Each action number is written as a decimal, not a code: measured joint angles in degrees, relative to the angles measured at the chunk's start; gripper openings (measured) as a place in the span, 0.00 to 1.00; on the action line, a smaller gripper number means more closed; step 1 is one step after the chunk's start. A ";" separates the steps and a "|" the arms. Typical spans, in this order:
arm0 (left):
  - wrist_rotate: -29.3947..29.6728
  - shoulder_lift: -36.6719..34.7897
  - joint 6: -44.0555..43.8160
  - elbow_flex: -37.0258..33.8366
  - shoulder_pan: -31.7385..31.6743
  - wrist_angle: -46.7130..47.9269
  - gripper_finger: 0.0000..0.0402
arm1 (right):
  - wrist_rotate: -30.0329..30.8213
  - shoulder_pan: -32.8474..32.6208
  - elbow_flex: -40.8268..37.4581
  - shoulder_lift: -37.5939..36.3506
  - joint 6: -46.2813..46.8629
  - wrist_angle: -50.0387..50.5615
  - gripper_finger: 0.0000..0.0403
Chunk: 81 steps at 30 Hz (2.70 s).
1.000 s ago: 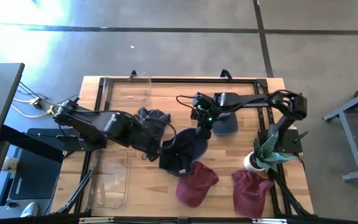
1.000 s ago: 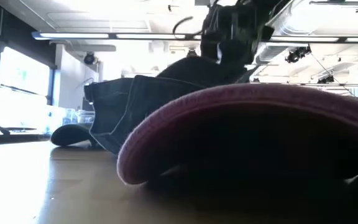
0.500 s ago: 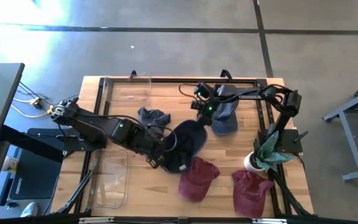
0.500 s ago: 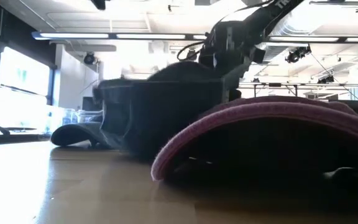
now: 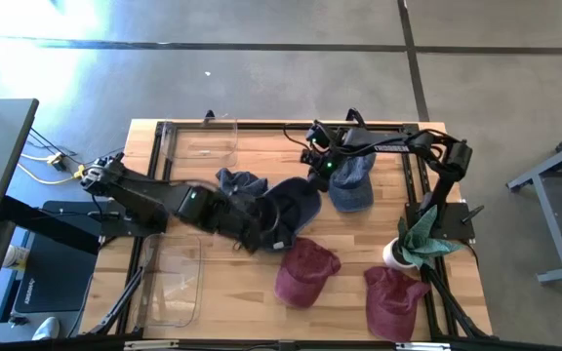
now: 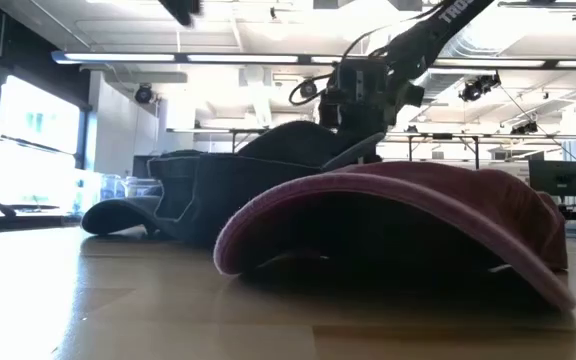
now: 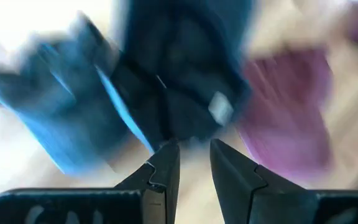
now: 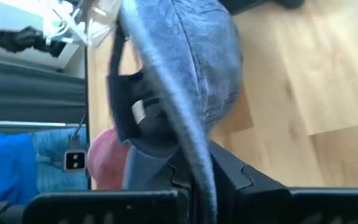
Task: Pick & Place hat
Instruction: Put the bottom blue cap into the top transparent bin
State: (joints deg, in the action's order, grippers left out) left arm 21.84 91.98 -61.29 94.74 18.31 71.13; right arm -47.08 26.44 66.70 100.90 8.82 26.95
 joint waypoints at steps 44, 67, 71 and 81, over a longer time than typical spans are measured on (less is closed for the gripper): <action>-17.74 5.35 24.52 0.04 -19.28 -17.43 0.01 | 27.29 -12.22 0.00 -24.78 1.05 13.80 0.23; -39.54 5.31 2.48 -19.96 -35.86 -56.65 0.00 | 42.15 -41.17 0.00 -37.65 9.79 15.20 0.32; -38.67 5.31 0.64 -19.96 -35.96 -58.82 0.00 | 41.05 -45.99 0.00 -33.29 1.06 14.25 0.41; -36.27 4.06 -1.78 -18.64 -36.39 -61.11 0.00 | 62.61 -58.23 -0.02 -26.62 2.35 16.63 0.33</action>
State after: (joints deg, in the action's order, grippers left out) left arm -14.44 96.04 -63.07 76.10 -18.07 10.02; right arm 15.53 -31.79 66.67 74.27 11.17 43.58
